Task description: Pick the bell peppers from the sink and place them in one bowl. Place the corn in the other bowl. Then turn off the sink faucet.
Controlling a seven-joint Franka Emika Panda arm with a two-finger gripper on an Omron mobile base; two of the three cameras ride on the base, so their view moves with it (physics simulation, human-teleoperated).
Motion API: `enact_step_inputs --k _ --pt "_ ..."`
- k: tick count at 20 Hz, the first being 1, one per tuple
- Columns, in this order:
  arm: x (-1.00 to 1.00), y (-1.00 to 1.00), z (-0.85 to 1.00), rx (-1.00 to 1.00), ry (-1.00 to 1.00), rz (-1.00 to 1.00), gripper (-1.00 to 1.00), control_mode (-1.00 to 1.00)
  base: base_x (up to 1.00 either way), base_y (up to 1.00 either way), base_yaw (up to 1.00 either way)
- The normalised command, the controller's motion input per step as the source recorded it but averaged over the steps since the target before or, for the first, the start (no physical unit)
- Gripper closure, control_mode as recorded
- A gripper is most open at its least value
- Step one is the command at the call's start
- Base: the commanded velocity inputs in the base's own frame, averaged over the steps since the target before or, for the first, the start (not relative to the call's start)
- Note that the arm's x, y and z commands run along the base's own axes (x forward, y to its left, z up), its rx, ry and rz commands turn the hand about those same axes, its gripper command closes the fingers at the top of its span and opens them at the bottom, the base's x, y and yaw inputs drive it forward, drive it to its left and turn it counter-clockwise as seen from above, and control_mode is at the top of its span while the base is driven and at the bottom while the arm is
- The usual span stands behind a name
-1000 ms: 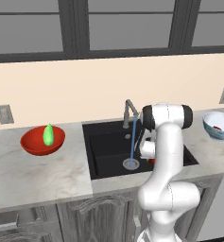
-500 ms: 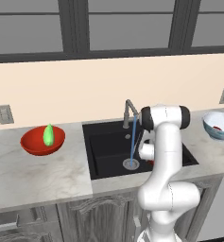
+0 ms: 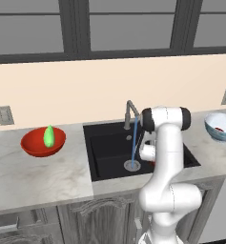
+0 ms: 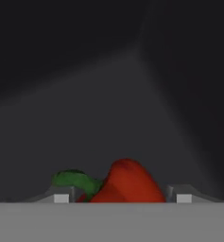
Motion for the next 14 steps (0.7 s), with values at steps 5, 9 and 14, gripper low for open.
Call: enact_step_inputs --k 5,9,14 --pt "0.0 -0.67 0.02 0.17 -0.05 0.0 1.0 -1.0 0.0 0.0 0.0" --pt "0.0 -0.34 0.5 0.15 -0.04 0.0 1.0 -1.0 0.0 0.0 0.0" --pt "-0.01 -0.01 0.82 0.04 -0.06 -0.04 1.0 -1.0 0.0 0.0 0.0"
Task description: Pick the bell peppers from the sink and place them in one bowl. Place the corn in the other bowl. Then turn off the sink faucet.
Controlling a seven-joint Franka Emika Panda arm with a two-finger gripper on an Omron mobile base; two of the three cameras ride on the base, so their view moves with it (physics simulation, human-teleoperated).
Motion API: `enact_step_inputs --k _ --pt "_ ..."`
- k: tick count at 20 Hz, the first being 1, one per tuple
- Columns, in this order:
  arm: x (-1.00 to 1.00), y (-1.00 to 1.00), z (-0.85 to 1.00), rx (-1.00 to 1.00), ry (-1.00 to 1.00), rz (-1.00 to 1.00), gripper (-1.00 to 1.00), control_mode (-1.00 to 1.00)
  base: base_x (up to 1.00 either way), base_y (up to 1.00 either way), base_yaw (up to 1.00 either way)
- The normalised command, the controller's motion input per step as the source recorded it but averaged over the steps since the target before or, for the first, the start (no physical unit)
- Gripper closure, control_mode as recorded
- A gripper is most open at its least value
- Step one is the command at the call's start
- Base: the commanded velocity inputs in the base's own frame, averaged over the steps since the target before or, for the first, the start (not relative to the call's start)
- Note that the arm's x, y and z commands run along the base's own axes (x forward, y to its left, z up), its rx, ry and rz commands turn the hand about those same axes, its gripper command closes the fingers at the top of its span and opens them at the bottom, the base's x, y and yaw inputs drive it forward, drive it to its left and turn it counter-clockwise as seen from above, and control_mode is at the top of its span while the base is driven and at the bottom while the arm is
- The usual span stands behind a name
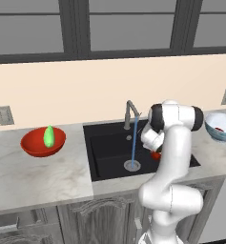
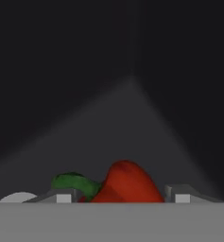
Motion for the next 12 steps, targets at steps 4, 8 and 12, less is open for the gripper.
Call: enact_step_inputs --k 4,8,12 --pt "-0.03 0.0 0.95 0.01 -0.07 -0.04 1.0 -1.0 0.0 0.0 0.0" --pt "0.0 0.0 0.93 0.02 -0.02 -0.03 1.0 -1.0 0.0 0.0 0.0" --pt "-0.04 0.0 0.94 0.01 -0.01 -0.01 1.0 -1.0 0.0 0.0 0.0"
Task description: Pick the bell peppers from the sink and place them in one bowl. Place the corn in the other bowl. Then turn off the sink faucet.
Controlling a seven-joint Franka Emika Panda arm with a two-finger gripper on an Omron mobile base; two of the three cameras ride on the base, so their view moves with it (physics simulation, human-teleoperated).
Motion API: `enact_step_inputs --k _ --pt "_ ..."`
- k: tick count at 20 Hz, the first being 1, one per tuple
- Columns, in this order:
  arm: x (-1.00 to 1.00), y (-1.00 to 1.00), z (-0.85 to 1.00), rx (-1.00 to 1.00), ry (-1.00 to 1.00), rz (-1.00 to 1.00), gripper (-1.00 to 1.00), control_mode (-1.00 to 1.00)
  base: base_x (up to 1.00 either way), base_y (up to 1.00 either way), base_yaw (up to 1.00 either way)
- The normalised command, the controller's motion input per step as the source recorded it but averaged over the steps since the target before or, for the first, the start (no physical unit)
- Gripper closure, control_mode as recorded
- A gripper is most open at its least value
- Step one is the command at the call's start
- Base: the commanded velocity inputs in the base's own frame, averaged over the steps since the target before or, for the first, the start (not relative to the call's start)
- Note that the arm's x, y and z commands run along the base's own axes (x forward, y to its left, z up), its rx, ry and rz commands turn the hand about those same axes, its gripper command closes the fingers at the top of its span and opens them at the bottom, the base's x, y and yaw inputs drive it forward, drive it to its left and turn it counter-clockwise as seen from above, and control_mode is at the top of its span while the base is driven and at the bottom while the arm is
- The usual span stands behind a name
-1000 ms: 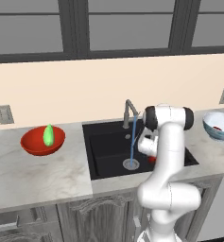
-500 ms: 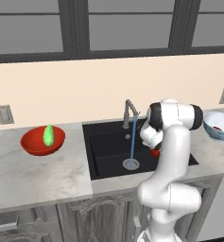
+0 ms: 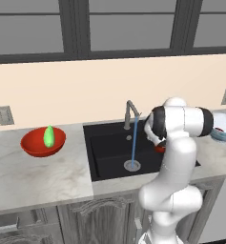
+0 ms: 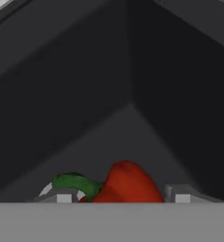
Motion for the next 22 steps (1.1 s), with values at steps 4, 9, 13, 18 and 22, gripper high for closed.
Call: enact_step_inputs --k 4,9,13,18,22 --pt "-0.1 0.0 0.99 0.0 -0.01 0.0 1.0 -1.0 0.0 0.0 0.0" --pt "-0.22 0.0 1.0 0.03 -0.04 0.0 1.0 -1.0 0.0 0.0 0.0" --pt "-0.16 0.0 1.0 0.02 -0.02 -0.02 1.0 -1.0 0.0 0.0 0.0" --pt "-0.14 -0.01 1.0 0.0 -0.03 -0.04 1.0 -1.0 0.0 0.0 0.0" --pt "-0.21 -0.19 0.97 0.0 -0.01 -0.06 1.0 -1.0 0.0 0.0 0.0"
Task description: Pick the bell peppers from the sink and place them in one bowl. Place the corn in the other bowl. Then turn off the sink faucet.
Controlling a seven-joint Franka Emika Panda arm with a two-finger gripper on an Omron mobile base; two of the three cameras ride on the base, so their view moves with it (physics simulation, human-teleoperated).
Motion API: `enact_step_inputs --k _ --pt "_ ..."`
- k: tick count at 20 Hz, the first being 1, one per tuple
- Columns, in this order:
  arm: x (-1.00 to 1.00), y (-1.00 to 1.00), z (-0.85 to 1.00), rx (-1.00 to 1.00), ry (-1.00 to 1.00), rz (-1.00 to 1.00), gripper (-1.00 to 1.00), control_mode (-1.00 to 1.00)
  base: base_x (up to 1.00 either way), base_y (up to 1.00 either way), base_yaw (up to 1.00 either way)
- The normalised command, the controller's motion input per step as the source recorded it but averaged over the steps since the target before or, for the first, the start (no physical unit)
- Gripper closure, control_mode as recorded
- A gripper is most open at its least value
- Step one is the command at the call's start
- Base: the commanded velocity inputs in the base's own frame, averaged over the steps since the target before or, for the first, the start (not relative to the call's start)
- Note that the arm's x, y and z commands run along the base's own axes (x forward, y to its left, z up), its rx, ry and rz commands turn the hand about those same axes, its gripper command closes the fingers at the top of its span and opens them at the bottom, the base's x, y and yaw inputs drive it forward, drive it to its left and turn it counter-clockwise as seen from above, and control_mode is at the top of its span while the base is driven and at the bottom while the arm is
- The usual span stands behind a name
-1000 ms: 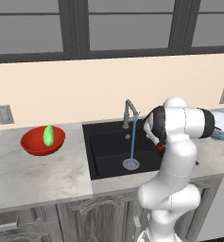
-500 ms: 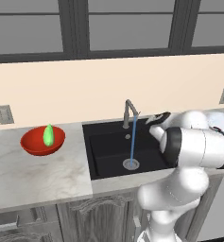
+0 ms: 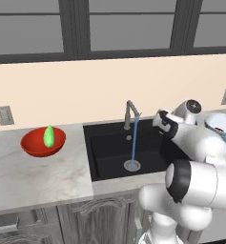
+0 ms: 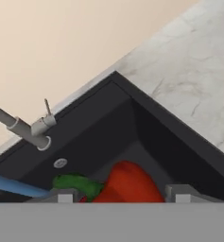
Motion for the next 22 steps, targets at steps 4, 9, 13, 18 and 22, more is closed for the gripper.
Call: enact_step_inputs --k 4,9,13,18,22 --pt "-0.31 -0.48 0.81 0.0 0.0 -0.07 1.0 -1.0 0.0 0.0 0.0" --pt "-0.34 -0.58 0.59 0.01 -0.01 -0.08 1.0 -1.0 0.0 0.0 0.0" --pt "-0.34 -0.55 0.3 0.0 -0.02 -0.09 1.0 -1.0 0.0 0.0 0.0" --pt "-0.26 -0.6 0.13 0.01 -0.05 -0.16 1.0 -1.0 0.0 0.0 0.0" --pt "-0.15 -0.69 0.01 0.01 -0.03 -0.19 1.0 -1.0 0.0 0.0 0.0"
